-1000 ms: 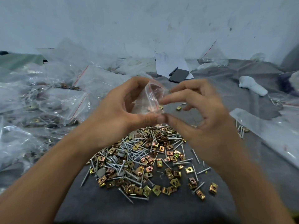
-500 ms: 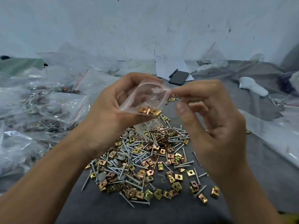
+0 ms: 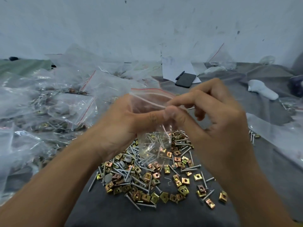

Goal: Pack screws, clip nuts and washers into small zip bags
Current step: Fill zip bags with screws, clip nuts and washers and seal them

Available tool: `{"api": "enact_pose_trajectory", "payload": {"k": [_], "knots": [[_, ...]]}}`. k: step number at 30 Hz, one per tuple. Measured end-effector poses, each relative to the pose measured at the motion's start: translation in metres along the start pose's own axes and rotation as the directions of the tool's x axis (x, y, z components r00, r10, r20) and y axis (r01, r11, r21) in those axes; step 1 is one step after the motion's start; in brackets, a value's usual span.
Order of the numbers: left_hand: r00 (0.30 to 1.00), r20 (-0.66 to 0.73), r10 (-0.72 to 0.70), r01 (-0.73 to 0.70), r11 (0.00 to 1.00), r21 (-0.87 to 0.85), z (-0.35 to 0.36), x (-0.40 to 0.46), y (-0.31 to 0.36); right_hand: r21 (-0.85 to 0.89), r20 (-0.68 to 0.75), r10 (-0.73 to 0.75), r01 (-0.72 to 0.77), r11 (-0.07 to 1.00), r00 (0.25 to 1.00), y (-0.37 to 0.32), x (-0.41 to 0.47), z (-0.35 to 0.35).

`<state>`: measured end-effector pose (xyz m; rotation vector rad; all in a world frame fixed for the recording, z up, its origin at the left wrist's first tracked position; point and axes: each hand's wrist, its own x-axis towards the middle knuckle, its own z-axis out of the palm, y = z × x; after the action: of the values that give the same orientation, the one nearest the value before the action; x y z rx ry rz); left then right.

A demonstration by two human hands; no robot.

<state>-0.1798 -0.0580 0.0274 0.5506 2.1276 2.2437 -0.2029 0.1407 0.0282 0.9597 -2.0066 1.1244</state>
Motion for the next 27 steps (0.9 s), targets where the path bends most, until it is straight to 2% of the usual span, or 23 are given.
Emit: {"api": "enact_pose_trajectory", "payload": {"k": [4, 8, 13, 16, 19, 21, 24, 27], "knots": [[0.991, 0.087, -0.097, 0.104, 0.991, -0.085, 0.002, -0.002, -0.003, 0.102, -0.049, 0.138, -0.132, 0.986, 0.989, 0.001, 0.004, -0.005], [0.976, 0.172, -0.136, 0.169, 0.967, -0.192, 0.005, -0.004, -0.005, 0.227, -0.025, 0.259, -0.247, 0.942, 0.966, 0.005, 0.011, -0.011], [0.953, 0.256, -0.162, 0.232, 0.932, -0.278, 0.009, -0.005, 0.001, 0.309, -0.021, 0.333, -0.31, 0.899, 0.943, 0.011, 0.022, -0.016], [0.973, 0.117, -0.198, 0.221, 0.945, -0.242, 0.019, -0.001, 0.0, 0.399, -0.019, 0.347, -0.311, 0.863, 0.938, 0.009, 0.024, -0.012], [0.968, -0.056, -0.244, 0.226, 0.948, -0.226, 0.028, 0.004, -0.007, 0.425, 0.045, 0.333, -0.319, 0.847, 0.942, 0.014, 0.026, -0.01], [0.957, -0.071, -0.281, 0.254, 0.931, -0.263, 0.029, 0.002, -0.011, 0.456, 0.041, 0.369, -0.346, 0.82, 0.928, 0.021, 0.029, -0.013], [0.95, 0.042, -0.31, 0.305, 0.886, -0.349, 0.022, -0.003, -0.012, 0.522, 0.007, 0.425, -0.366, 0.771, 0.905, 0.032, 0.034, -0.019], [0.932, 0.19, -0.308, 0.357, 0.866, -0.349, 0.016, -0.006, -0.011, 0.555, 0.02, 0.446, -0.382, 0.739, 0.895, 0.04, 0.037, -0.02]]}}
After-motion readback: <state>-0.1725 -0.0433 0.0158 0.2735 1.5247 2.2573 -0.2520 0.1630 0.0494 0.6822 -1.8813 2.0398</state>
